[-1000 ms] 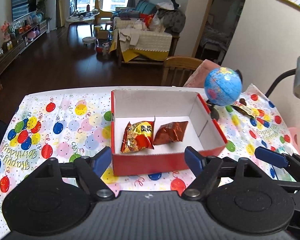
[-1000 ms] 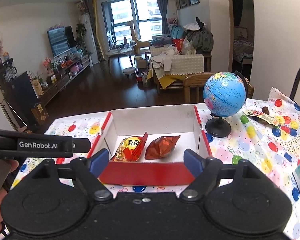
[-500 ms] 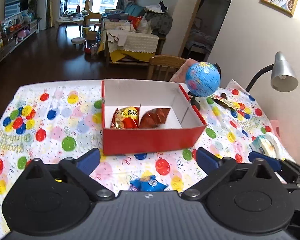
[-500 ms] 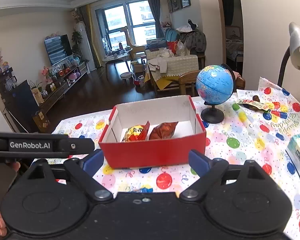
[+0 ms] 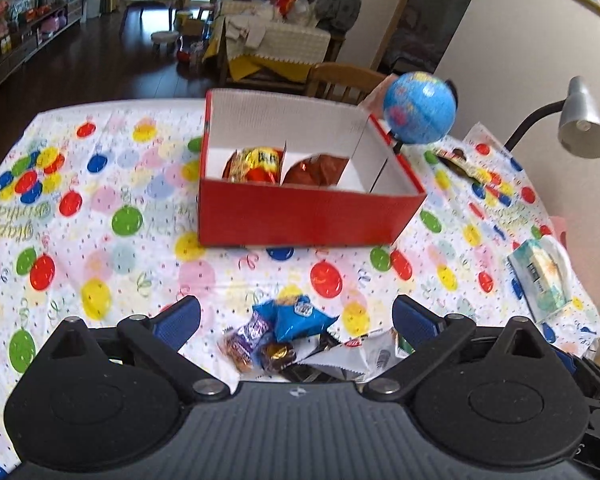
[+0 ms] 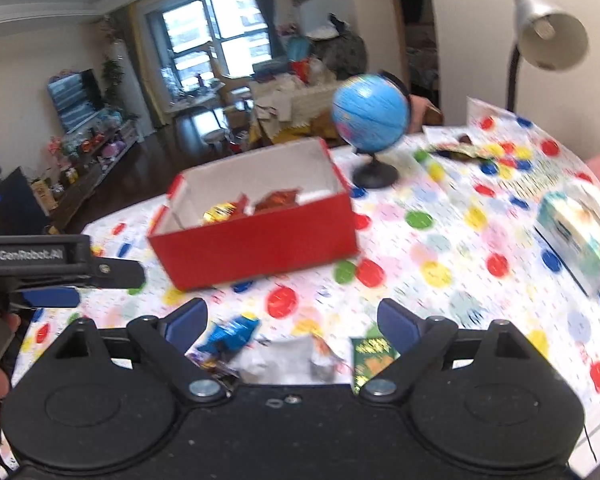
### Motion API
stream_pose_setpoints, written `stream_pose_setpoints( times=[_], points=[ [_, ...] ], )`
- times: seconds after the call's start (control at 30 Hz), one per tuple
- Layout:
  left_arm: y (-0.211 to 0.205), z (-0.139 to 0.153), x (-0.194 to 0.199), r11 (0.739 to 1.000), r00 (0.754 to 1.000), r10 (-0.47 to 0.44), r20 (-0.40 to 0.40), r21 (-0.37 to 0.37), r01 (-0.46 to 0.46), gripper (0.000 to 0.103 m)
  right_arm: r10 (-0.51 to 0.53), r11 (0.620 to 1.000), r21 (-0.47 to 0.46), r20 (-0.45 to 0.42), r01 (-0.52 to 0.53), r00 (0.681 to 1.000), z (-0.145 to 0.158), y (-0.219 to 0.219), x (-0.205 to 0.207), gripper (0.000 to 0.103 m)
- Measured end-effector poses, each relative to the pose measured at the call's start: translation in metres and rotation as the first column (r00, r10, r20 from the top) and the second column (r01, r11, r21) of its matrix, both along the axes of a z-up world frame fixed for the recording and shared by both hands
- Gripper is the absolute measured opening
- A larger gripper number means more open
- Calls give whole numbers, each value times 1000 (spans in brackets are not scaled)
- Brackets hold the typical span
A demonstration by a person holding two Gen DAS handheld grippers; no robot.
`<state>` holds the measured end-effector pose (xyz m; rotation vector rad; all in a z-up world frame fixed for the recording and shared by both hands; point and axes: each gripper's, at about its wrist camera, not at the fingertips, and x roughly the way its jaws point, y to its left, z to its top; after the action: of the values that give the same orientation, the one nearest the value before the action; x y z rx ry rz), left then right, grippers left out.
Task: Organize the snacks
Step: 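Withdraw both tools from the box back toward the snack pile, then grasp the blue cookie packet with left tool while right tool grasps green cracker packet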
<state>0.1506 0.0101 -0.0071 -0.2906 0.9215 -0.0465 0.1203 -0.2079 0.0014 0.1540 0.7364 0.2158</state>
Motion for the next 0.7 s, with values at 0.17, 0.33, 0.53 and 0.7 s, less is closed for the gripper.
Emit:
stream_pose_setpoints(
  times=[0.17, 0.33, 0.53, 0.7],
  points=[
    [-9, -21, 15, 1000, 999, 13, -52, 19, -12, 103, -38, 999, -19, -38, 38, 999, -22, -16, 2, 92],
    [-22, -46, 32, 998, 994, 17, -106, 59, -11, 103, -34, 998, -48, -65, 31, 997, -40, -19, 8, 92],
    [-22, -69, 56, 993, 983, 89, -163, 91, -75, 103, -39, 996, -85, -125, 28, 991, -71, -25, 22, 89],
    [-19, -90, 80, 990, 960, 128, -248, 88, -109, 102, -64, 994, -100, -181, 47, 981, -97, -35, 36, 87]
  ],
)
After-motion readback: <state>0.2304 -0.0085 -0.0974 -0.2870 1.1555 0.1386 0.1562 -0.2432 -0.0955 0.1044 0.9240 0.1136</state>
